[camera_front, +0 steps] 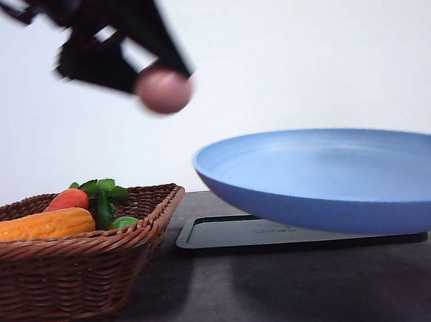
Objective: Transfer egg from basket to plate and serve
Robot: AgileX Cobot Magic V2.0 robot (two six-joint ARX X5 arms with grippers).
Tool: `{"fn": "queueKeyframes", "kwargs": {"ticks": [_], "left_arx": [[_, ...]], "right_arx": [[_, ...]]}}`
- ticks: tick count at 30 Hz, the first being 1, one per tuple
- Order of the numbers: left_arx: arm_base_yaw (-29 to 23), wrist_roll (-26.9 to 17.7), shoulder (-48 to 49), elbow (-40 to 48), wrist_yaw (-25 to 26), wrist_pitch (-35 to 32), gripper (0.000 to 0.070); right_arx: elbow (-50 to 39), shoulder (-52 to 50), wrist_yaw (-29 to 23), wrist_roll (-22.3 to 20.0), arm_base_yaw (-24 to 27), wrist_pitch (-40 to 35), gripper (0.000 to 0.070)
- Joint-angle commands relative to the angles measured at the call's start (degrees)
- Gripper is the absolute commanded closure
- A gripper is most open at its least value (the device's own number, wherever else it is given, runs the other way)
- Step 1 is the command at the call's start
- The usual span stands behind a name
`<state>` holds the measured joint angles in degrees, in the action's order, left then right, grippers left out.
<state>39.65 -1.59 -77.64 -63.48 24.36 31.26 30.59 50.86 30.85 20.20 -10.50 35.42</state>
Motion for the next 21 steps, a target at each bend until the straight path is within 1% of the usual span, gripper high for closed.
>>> {"fn": "queueKeyframes", "kwargs": {"ticks": [1, 3, 6, 11, 13, 17, 21], "left_arx": [[2.4, -1.8, -1.1, -0.7, 0.4, -1.7, 0.0481], [5.0, -2.9, -1.7, -0.7, -0.2, -3.0, 0.0481], [8.9, -5.2, -3.7, -0.7, -3.0, -4.4, 0.0481], [13.8, -10.7, -8.3, -0.7, -12.0, -5.0, 0.0481], [15.2, -12.1, -10.1, -0.7, -14.3, -5.5, 0.0481], [16.9, -12.5, -12.5, -0.7, -14.6, -6.9, 0.0481], [17.5, -12.7, -12.9, -0.7, -14.6, -7.4, 0.0481]], "right_arx": [[0.5, 1.1, 1.2, 0.5, -0.3, -0.6, 0.07], [0.5, 1.7, 1.9, 0.3, -0.3, -0.6, 0.07], [0.5, 2.0, 2.2, 0.2, -0.3, -0.7, 0.07], [0.5, 1.9, 2.2, 0.2, -0.7, -0.5, 0.07], [0.5, 1.9, 2.2, 0.1, -1.0, -0.4, 0.07], [0.5, 1.9, 2.2, 0.1, -1.5, -0.4, 0.07], [0.5, 1.9, 2.3, 0.1, -1.7, -0.1, 0.07]]}}
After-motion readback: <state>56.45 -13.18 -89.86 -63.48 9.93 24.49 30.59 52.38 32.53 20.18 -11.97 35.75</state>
